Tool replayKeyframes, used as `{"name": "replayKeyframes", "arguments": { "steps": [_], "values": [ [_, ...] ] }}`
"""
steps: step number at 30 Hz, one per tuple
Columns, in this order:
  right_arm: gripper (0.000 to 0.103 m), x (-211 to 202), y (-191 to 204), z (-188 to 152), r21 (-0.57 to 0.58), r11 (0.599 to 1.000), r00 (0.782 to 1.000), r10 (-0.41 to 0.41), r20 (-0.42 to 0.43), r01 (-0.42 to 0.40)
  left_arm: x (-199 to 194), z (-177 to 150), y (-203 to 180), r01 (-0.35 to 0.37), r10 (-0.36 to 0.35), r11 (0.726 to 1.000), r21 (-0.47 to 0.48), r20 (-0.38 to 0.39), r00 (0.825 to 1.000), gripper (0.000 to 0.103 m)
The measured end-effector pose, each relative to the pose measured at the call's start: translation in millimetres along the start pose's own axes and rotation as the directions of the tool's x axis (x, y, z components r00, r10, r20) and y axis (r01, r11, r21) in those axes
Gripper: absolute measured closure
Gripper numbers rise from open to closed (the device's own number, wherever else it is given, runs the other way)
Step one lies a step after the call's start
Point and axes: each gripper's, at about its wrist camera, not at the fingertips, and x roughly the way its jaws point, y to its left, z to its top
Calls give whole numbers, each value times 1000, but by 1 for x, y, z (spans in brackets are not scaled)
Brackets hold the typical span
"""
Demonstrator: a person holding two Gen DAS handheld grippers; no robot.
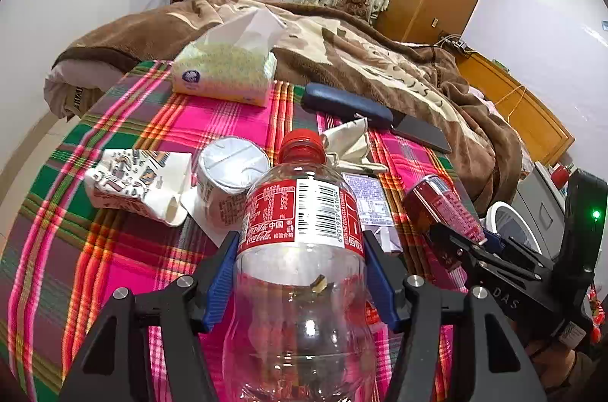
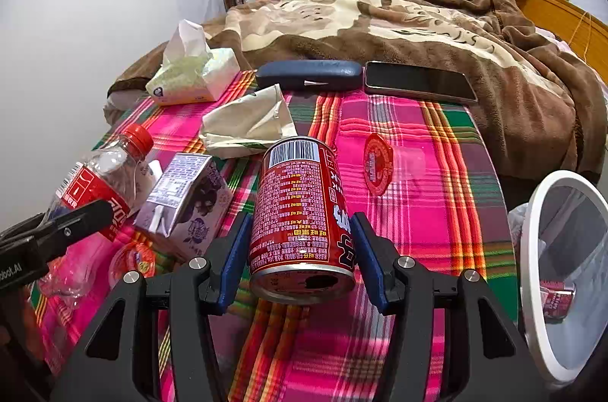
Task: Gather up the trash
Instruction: 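Carry the bottle and can over the white bin and open both tools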
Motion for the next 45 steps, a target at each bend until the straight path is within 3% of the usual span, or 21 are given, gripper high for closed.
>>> {"name": "replayKeyframes", "arguments": {
  "steps": [12,24,34,45],
  "values": [
    [49,-39,-19,-5,35,999,998,-2,68,0,-27,-2,-38,30,-32,998,54,28,999,41],
    [49,-80,-68,-16,99,993,989,-78,127,65,-28,-15,-120,70,-77,978,196,25,997,41],
    [49,-104,-113,-27,170,976,976,-163,146,138,-12,-28,-194,164,-164,942,294,-26,986,41],
    [48,-118,-166,-41,262,939,957,-263,125,224,14,-41,-266,275,-252,890,364,-110,962,41]
  ]
}}
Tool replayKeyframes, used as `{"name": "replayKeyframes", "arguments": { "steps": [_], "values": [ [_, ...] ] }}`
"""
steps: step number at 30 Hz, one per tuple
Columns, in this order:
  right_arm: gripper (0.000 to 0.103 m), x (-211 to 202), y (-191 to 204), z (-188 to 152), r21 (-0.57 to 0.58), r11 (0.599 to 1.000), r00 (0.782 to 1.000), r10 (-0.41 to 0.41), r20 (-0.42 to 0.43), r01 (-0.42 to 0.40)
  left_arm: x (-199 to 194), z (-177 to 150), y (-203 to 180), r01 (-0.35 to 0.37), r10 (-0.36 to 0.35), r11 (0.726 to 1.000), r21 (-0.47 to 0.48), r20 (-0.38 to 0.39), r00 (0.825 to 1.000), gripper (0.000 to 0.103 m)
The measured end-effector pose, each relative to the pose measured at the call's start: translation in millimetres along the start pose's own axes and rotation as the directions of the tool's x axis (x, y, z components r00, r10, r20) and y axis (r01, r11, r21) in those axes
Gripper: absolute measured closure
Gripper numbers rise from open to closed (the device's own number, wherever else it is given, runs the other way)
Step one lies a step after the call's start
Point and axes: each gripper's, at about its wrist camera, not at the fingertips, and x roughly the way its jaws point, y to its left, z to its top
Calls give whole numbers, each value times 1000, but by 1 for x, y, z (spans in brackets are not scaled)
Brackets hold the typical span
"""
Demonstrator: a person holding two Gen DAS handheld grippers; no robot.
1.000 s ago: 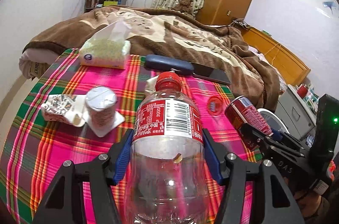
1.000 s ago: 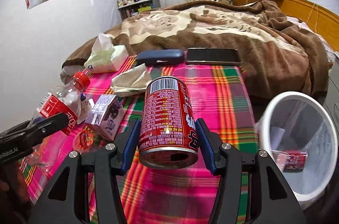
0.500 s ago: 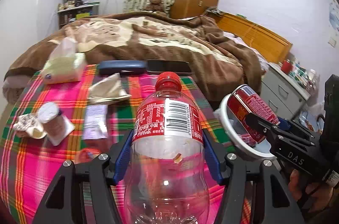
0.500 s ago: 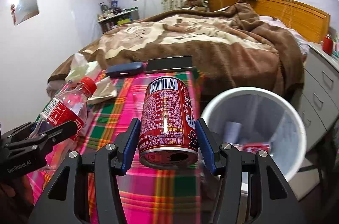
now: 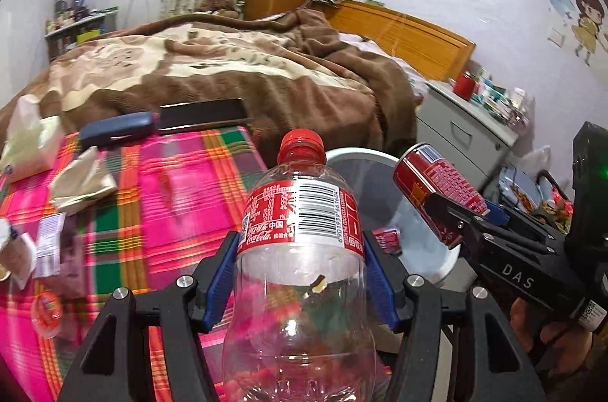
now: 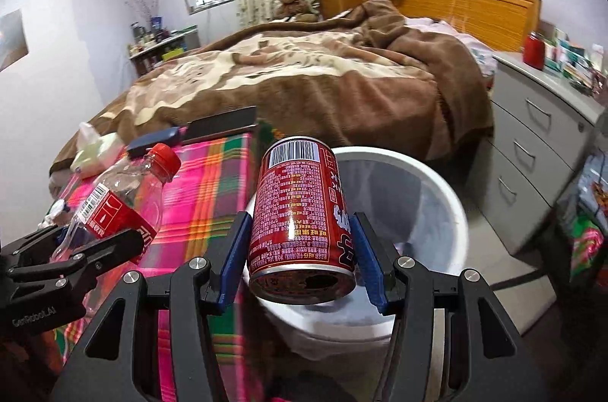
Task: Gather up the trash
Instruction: 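Carry the bottle and can over the white bin and open both tools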
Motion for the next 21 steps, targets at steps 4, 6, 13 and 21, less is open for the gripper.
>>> {"name": "replayKeyframes", "arguments": {
  "steps": [4,6,13,21],
  "values": [
    [48,3,-15,-2,24,999,999,-34,-13,34,20,5,-18,52,-52,999,12,-34,998,41],
    [48,6,-21,-3,27,999,999,-45,-23,46,30,9,-26,68,-68,998,12,-46,997,41],
    [48,28,-46,-7,39,996,994,-76,-85,79,71,22,-49,95,-92,995,36,-83,992,41],
    [48,44,-65,-8,43,996,989,-75,-129,81,112,33,-58,119,-116,993,17,-127,985,41]
  ]
}}
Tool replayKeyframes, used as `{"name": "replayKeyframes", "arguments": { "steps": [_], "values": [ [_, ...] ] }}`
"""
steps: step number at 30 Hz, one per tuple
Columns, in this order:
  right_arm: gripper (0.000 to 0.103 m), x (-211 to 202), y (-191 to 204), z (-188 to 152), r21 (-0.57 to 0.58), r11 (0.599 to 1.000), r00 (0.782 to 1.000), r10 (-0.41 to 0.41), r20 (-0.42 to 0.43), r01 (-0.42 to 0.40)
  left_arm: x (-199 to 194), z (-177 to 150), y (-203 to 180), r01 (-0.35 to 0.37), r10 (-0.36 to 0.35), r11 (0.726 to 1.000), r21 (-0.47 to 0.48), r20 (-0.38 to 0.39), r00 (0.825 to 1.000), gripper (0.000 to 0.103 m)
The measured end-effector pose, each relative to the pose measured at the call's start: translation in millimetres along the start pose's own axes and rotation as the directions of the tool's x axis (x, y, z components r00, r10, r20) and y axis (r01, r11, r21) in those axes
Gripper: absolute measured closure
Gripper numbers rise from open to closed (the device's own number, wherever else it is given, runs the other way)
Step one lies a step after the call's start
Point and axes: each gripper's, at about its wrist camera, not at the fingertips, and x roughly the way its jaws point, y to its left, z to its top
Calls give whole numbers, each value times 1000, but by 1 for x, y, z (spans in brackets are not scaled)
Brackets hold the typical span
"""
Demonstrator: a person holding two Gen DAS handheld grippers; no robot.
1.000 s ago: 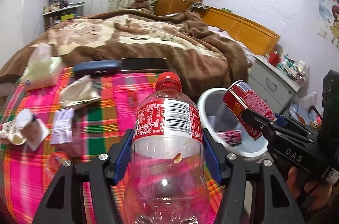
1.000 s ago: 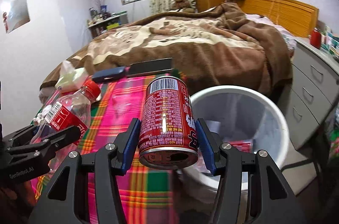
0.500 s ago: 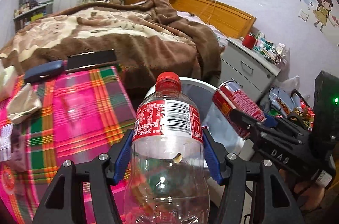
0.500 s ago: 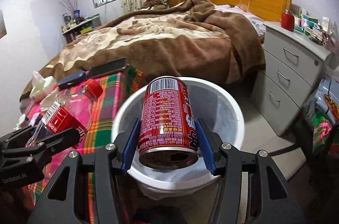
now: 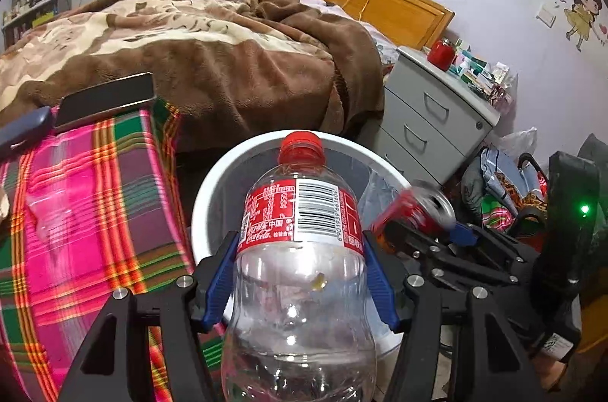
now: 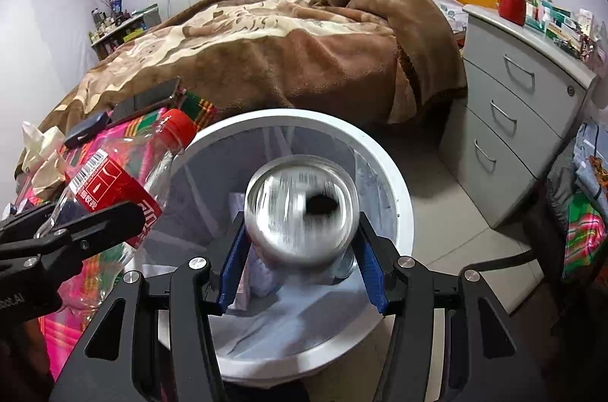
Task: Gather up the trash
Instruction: 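Carry the bottle and can over the white bin and open both tools, then move both tools back over the bed toward the cups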
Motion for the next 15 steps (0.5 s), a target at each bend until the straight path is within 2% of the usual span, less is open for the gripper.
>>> {"name": "replayKeyframes", "arguments": {
  "steps": [4,5,8,12,15],
  "values": [
    [46,-3,-5,-2,11,1000,1000,-7,22,7,5,2,-5,35,-35,999,17,2,999,41],
    [43,-5,-6,-2,14,1000,1000,-2,30,2,5,2,-6,33,-33,999,17,2,999,40],
    [42,-9,-9,-1,32,999,999,-6,39,5,6,2,-6,38,-38,999,2,-2,999,37],
    [42,-14,-10,-3,38,999,999,-13,48,11,1,-2,-4,4,-4,1000,6,5,1000,37],
    [42,-14,-9,-2,41,999,999,-11,46,9,-6,-5,0,8,-8,1000,-9,8,1000,37]
  ]
}}
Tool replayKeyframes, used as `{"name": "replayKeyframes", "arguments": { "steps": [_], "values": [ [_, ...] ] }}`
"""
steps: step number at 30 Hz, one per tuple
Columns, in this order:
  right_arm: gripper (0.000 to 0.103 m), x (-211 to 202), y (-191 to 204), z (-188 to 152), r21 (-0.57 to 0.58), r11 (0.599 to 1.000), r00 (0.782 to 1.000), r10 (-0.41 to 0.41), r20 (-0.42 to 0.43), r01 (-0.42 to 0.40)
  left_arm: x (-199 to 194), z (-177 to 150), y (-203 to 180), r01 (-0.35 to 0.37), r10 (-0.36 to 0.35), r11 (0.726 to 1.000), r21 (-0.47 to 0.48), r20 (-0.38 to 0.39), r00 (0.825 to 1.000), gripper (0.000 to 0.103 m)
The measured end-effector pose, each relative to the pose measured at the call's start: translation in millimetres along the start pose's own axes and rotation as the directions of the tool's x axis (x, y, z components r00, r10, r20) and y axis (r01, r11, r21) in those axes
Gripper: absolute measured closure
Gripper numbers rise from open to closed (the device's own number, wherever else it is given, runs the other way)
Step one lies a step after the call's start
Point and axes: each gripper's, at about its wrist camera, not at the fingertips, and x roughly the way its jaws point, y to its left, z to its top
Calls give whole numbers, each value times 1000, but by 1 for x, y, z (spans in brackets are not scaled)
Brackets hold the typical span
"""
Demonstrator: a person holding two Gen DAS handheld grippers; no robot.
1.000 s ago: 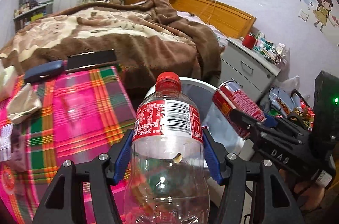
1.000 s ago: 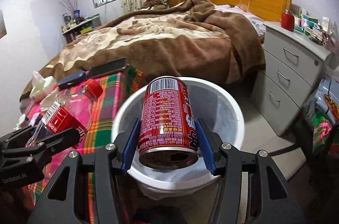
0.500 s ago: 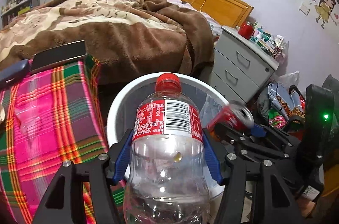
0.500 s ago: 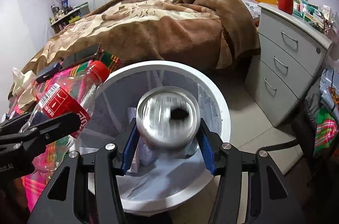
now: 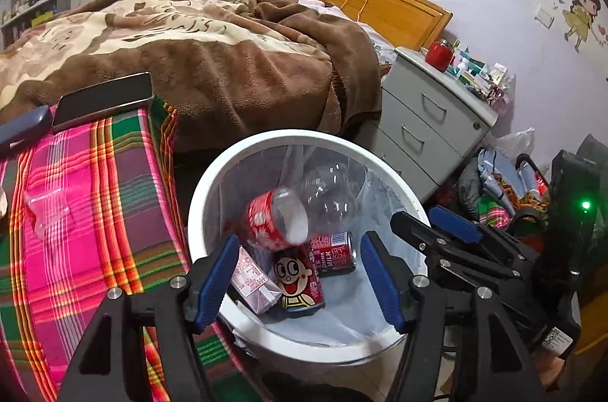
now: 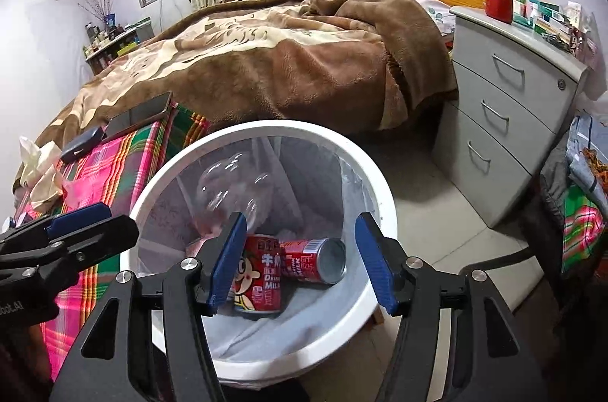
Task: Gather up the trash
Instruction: 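Move both tools back over the bed toward the cups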
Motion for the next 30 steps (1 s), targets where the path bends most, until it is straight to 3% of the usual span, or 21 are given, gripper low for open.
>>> {"name": "replayKeyframes", "arguments": {
  "steps": [15,30],
  "values": [
    [42,-22,27,-2,-5,999,997,52,52,-51,-62,-26,29,-77,80,996,-48,73,994,37],
    [42,-29,79,-6,-80,986,985,153,78,-146,-127,-54,72,-187,205,975,-119,156,966,37]
  ]
}}
